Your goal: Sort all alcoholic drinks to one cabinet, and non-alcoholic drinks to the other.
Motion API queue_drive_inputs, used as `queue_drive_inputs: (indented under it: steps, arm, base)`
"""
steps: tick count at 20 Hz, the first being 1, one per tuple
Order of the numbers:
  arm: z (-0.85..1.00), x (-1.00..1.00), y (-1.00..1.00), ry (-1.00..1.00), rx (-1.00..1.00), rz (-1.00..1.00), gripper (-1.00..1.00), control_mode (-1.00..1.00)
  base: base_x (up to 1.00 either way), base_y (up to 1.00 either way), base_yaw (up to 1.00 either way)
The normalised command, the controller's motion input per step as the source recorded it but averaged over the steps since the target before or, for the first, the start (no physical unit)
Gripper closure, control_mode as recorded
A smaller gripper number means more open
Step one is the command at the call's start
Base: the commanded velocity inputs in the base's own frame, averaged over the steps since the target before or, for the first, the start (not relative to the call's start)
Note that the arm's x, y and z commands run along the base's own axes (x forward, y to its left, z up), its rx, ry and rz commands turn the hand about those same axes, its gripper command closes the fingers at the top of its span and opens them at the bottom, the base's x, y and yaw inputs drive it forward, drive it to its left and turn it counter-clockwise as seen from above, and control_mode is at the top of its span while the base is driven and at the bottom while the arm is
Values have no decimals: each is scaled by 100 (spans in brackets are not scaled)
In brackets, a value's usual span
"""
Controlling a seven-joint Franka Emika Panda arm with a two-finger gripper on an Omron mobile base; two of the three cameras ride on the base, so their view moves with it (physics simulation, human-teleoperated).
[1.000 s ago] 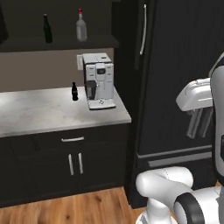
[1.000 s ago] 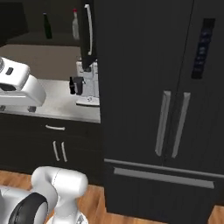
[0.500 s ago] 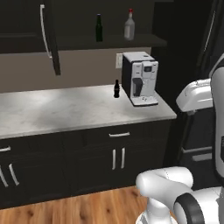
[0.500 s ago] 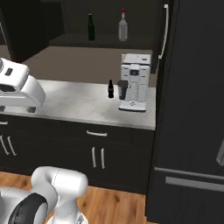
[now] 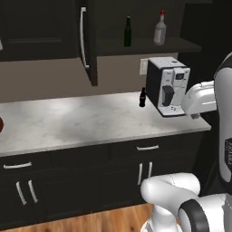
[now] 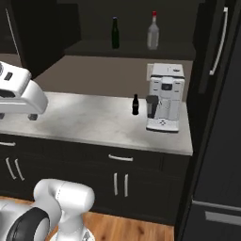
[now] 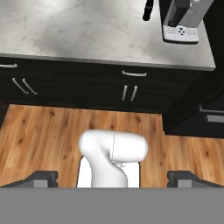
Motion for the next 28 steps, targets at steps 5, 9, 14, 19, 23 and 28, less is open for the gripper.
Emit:
queue_drive_inputs:
  steps: [5, 9, 14, 19, 23, 28]
  arm:
    - [0, 0, 0, 0, 0, 0, -100, 100]
    - [0, 0, 0, 0, 0, 0, -100, 100]
    - [0, 0, 0, 0, 0, 0, -100, 100]
    - [0, 0, 0, 0, 0, 0, -100, 100]
    - [0, 0, 0, 0, 0, 0, -100, 100]
    - [0, 0, 0, 0, 0, 0, -100, 100]
  base:
    - [16, -38, 0]
    - [21, -41, 0]
    - [42, -19, 0]
    - [66, -6, 0]
    - [48, -48, 0]
    - [52, -45, 0]
